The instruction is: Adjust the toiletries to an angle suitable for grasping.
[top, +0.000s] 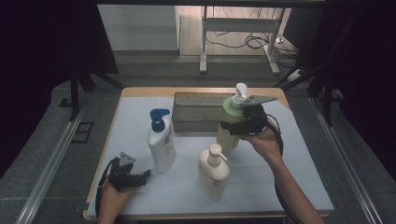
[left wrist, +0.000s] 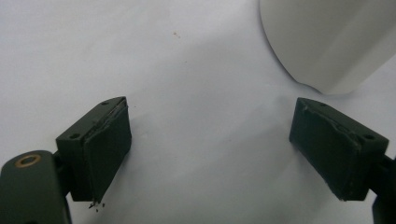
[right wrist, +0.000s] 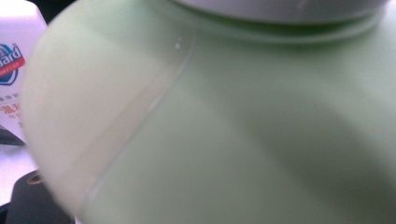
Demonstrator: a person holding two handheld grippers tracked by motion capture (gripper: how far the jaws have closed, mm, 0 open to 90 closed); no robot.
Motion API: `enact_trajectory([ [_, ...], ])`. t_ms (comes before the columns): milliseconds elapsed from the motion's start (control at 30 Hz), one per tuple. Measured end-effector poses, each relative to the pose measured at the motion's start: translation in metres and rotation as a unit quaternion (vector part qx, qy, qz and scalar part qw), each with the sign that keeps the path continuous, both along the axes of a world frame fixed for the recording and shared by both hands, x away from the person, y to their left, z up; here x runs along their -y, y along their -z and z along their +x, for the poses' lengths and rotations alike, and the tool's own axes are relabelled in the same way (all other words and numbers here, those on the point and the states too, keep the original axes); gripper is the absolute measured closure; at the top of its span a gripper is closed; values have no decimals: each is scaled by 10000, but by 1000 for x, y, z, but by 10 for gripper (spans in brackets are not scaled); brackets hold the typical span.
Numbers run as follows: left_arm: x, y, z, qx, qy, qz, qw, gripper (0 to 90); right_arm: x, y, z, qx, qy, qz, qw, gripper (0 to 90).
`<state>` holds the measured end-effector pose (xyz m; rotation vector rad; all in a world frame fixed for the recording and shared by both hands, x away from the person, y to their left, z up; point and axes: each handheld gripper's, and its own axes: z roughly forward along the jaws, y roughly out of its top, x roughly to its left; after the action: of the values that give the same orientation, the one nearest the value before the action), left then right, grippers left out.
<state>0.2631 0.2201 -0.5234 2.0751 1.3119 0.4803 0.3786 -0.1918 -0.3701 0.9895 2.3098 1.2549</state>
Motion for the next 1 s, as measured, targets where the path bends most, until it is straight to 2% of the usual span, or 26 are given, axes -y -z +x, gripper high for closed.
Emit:
enact_trajectory([
  [633,0,0,0,7,-3,-4,10000,129,-31,-16,21,-12,-120,-68,9999,125],
  [1000,0,0,0,7,-1,-3,10000,129,-47,-19,34,9,-105,-99,9999,125],
])
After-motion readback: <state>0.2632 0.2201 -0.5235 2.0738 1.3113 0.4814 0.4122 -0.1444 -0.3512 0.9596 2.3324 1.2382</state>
